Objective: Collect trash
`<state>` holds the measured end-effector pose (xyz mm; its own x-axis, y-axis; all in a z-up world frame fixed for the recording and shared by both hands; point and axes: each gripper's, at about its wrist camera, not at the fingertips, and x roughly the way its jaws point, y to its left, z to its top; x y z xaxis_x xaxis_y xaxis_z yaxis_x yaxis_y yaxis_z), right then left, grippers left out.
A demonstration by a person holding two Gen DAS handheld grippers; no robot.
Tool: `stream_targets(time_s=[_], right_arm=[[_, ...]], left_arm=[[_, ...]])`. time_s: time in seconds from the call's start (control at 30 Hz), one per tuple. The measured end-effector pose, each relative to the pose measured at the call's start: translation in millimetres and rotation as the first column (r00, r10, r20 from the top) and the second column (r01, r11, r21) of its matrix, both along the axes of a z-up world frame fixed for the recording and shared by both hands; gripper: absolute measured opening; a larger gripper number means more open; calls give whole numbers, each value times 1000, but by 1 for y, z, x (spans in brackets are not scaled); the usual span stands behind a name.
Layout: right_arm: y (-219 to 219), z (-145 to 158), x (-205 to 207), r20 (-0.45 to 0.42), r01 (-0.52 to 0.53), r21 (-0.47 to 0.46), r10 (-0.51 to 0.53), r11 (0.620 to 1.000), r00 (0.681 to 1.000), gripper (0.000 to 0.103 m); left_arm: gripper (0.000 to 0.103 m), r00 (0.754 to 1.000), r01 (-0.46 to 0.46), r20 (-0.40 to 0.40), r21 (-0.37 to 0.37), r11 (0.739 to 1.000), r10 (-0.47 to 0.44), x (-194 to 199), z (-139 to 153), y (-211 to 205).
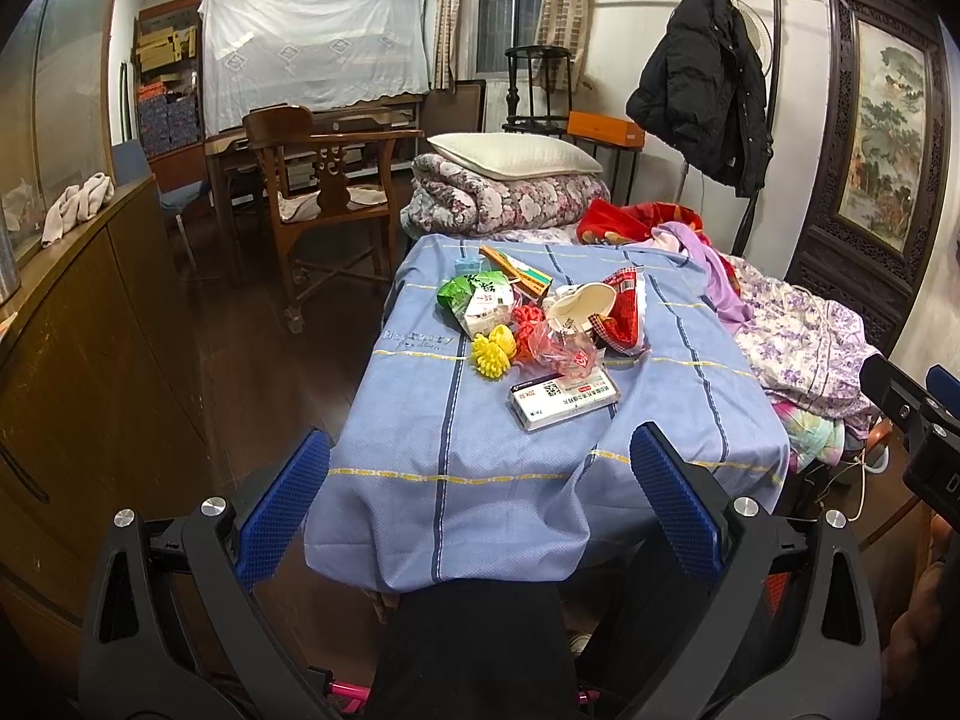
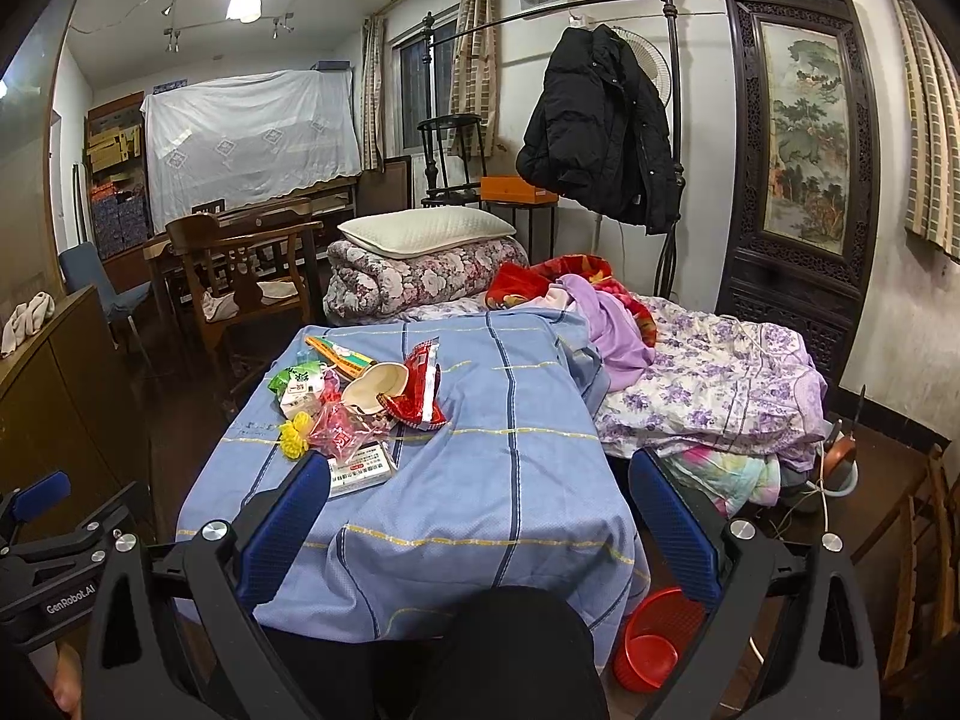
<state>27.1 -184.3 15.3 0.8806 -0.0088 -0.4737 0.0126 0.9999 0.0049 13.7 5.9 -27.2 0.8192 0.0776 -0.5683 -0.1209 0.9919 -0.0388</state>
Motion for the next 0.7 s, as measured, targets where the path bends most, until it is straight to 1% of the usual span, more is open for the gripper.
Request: stream_targets(time_s=[0.5,0.7], right_arm=[[4,0,0,-6,-3,7,3,1000,1000,97],[0,-3,7,-28,-15,25,16,1000,999,97]], left_arm=[[96,1000,4,-6,1,1000,-3,-2,-4,-1],[96,1000,8,-29,-9,1000,-8,3,-10,2]])
